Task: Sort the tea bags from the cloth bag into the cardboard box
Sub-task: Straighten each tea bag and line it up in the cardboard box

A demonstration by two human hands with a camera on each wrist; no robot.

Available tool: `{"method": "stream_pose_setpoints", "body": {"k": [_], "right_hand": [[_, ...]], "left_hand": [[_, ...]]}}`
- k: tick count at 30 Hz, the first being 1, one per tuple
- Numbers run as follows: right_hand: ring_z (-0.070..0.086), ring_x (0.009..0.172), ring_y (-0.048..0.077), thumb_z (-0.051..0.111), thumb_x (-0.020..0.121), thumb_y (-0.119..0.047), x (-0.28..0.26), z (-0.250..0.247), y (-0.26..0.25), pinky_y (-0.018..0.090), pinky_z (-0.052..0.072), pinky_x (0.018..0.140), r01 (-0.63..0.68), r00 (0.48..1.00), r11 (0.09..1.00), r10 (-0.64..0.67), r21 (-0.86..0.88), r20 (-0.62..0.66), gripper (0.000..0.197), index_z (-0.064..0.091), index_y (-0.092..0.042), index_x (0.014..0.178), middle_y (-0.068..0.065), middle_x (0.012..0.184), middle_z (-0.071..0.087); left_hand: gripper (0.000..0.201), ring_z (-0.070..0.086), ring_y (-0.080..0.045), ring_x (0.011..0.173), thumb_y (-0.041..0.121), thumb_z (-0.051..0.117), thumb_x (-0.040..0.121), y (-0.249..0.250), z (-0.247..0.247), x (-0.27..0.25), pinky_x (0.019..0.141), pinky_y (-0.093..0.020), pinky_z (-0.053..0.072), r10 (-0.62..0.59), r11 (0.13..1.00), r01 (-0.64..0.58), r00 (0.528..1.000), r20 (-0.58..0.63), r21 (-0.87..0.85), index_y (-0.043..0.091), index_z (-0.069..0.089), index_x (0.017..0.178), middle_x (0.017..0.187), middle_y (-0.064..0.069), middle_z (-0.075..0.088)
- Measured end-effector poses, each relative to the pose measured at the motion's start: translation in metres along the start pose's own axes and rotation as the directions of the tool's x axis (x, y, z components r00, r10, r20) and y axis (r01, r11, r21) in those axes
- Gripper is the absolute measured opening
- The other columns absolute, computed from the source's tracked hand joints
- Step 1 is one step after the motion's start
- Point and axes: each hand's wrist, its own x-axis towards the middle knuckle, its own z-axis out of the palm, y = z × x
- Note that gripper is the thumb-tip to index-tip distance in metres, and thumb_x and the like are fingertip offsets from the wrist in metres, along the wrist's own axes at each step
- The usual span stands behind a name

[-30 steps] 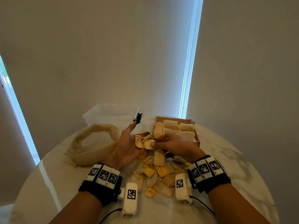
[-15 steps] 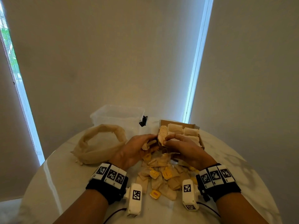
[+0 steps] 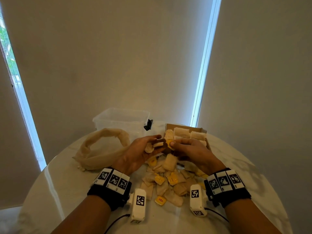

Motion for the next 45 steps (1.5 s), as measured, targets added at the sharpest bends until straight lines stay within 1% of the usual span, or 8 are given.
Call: {"method": "stream_pose_setpoints", "body": {"k": [7, 11, 15, 19, 25, 31, 36, 45], "right_hand": [[0.077, 0.103, 0.023, 0.076, 0.097, -0.03, 0.0, -0.007, 0.002, 0.039, 0.064, 0.093, 0.014, 0.999, 1.0, -0.015, -0.007, -0.028, 0.024, 0.078, -0.021, 0.119, 0.003, 0.106, 0.082], [0.08, 0.095, 0.017, 0.073, 0.1, -0.025, -0.005, -0.006, -0.004, 0.033, 0.063, 0.085, -0.027, 0.998, 0.997, 0.031, -0.067, 0.056, 0.025, 0.071, -0.028, 0.125, 0.001, 0.106, 0.081], [0.079, 0.101, 0.022, 0.054, 0.109, -0.016, -0.008, -0.001, -0.006, 0.044, 0.06, 0.097, -0.053, 0.993, 0.998, 0.057, -0.045, 0.1, 0.025, 0.076, -0.019, 0.121, 0.002, 0.107, 0.082], [0.079, 0.103, 0.026, 0.055, 0.109, -0.041, -0.004, 0.005, -0.007, 0.045, 0.058, 0.098, -0.14, 0.982, 0.99, 0.139, -0.001, 0.125, 0.035, 0.074, -0.013, 0.119, 0.006, 0.106, 0.082], [0.078, 0.098, 0.016, 0.067, 0.102, -0.043, 0.004, 0.008, 0.001, 0.038, 0.063, 0.094, -0.029, 0.999, 0.991, 0.032, -0.132, 0.018, 0.028, 0.078, -0.019, 0.113, -0.001, 0.1, 0.082], [0.078, 0.096, 0.016, 0.07, 0.1, -0.043, 0.004, -0.004, 0.0, 0.03, 0.063, 0.087, 0.004, 1.0, 0.99, -0.007, -0.143, -0.02, 0.028, 0.08, -0.019, 0.109, -0.002, 0.098, 0.082], [0.079, 0.092, 0.015, 0.077, 0.096, -0.036, 0.007, 0.006, -0.016, 0.033, 0.066, 0.084, 0.079, 0.997, 0.981, -0.078, -0.175, 0.014, 0.028, 0.075, -0.018, 0.118, 0.002, 0.103, 0.081], [0.078, 0.08, 0.01, 0.084, 0.089, -0.036, 0.015, 0.023, -0.048, 0.028, 0.064, 0.07, 0.246, 0.969, 0.874, -0.238, -0.42, 0.072, 0.025, 0.072, -0.02, 0.104, -0.004, 0.098, 0.078]], "left_hand": [[0.04, 0.076, -0.036, 0.105, -0.005, 0.037, 0.099, 0.005, -0.002, -0.004, 0.076, -0.034, 0.066, -0.008, 0.993, 0.014, 0.999, 0.051, -0.116, -0.004, 0.06, 0.132, 0.124, -0.026, 0.073], [0.032, 0.075, -0.029, 0.111, 0.006, 0.054, 0.106, 0.003, -0.007, 0.001, 0.085, -0.031, 0.065, 0.057, 0.997, -0.057, 0.998, 0.011, 0.055, -0.002, 0.063, 0.136, 0.122, -0.018, 0.076], [0.046, 0.072, -0.027, 0.118, -0.012, 0.051, 0.102, 0.001, -0.01, 0.002, 0.096, -0.033, 0.061, 0.067, 0.964, -0.091, 0.992, 0.104, 0.248, 0.009, 0.06, 0.142, 0.129, -0.007, 0.075], [0.064, 0.071, -0.027, 0.121, -0.019, 0.05, 0.097, -0.002, -0.006, 0.003, 0.104, -0.044, 0.057, 0.053, 0.937, -0.111, 0.982, 0.18, 0.331, 0.022, 0.056, 0.146, 0.135, -0.004, 0.072], [0.051, 0.071, -0.031, 0.12, -0.002, 0.063, 0.1, -0.003, -0.004, 0.002, 0.099, -0.047, 0.06, 0.026, 0.927, -0.092, 0.983, 0.181, 0.363, 0.022, 0.057, 0.145, 0.134, -0.011, 0.071], [0.035, 0.072, -0.038, 0.116, 0.018, 0.046, 0.111, 0.011, -0.01, 0.005, 0.098, -0.048, 0.06, -0.016, 0.968, 0.012, 1.0, 0.014, 0.251, 0.009, 0.059, 0.142, 0.131, -0.014, 0.073], [0.037, 0.069, -0.035, 0.122, 0.035, 0.051, 0.109, 0.009, -0.005, -0.001, 0.105, -0.054, 0.055, -0.064, 0.928, 0.023, 0.993, 0.098, 0.372, 0.014, 0.068, 0.134, 0.13, -0.015, 0.073], [0.031, 0.075, -0.028, 0.112, 0.023, 0.071, 0.098, 0.014, -0.016, 0.002, 0.088, -0.036, 0.064, 0.129, 0.934, -0.133, 0.991, 0.035, 0.333, 0.006, 0.074, 0.124, 0.123, -0.015, 0.076]]}}
